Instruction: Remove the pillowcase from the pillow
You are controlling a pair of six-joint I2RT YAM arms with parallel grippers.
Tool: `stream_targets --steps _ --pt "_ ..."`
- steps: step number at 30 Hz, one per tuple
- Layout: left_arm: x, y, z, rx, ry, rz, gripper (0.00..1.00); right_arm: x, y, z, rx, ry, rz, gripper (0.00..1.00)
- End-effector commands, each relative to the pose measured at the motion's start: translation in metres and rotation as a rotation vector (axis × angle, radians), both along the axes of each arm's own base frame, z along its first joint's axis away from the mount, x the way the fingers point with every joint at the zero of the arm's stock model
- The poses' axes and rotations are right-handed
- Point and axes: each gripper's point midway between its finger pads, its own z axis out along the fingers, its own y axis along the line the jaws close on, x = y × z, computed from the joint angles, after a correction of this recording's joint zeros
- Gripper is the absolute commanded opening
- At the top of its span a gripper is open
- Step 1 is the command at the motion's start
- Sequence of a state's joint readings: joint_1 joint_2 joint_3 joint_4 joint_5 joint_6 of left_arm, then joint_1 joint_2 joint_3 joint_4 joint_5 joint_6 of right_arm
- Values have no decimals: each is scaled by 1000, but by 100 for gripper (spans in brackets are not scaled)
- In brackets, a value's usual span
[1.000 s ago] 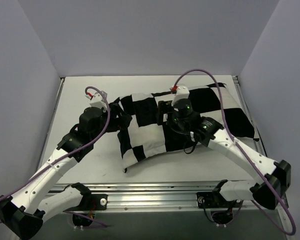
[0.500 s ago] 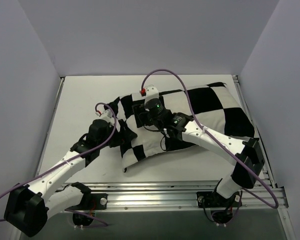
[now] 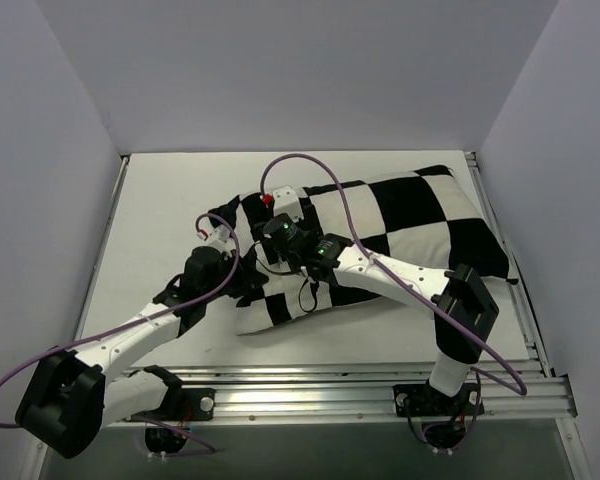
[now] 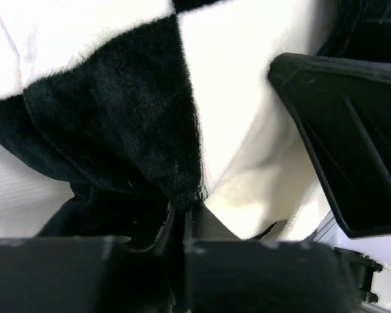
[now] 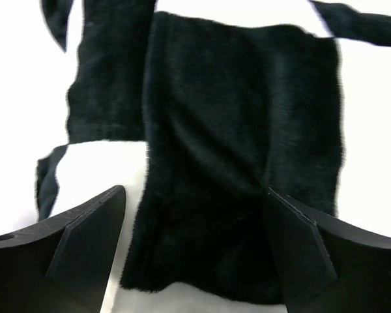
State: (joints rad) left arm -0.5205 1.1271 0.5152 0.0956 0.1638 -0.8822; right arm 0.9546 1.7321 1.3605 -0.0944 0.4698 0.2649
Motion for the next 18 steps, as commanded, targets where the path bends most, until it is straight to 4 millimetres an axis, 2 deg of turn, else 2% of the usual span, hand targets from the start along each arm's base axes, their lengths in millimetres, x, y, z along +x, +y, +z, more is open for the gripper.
stream_targets --steps 1,4,6,7,9,10,12,14,15,17,18 --pt "8 8 -7 20 -18 48 3 1 -63 -4 -173 -50 -193 79" --pt "9 18 -15 50 -1 91 2 0 -99 5 -227 -80 -282 73" --pt "10 28 -17 66 11 124 2 -3 -123 3 -263 -81 -330 67" --pt "10 31 -18 69 15 133 2 -1 -141 6 -261 -76 -369 65" --pt "9 38 -17 72 18 147 2 -3 -162 -6 -267 -41 -397 59" --pt "11 43 -16 77 17 162 2 -4 -172 -3 -247 -40 -414 57" --pt "12 48 -11 84 9 170 2 -4 -195 -11 -249 -17 -463 52" --pt "9 57 -12 116 29 181 2 -5 -204 -10 -205 -2 -480 47" --pt "11 59 -7 117 17 184 2 -8 -204 -14 -179 14 -476 43" --pt "15 66 -1 138 2 195 2 -10 -190 -18 -92 54 -423 37" --pt "18 66 7 138 -14 197 2 -10 -183 -22 -46 64 -402 30"
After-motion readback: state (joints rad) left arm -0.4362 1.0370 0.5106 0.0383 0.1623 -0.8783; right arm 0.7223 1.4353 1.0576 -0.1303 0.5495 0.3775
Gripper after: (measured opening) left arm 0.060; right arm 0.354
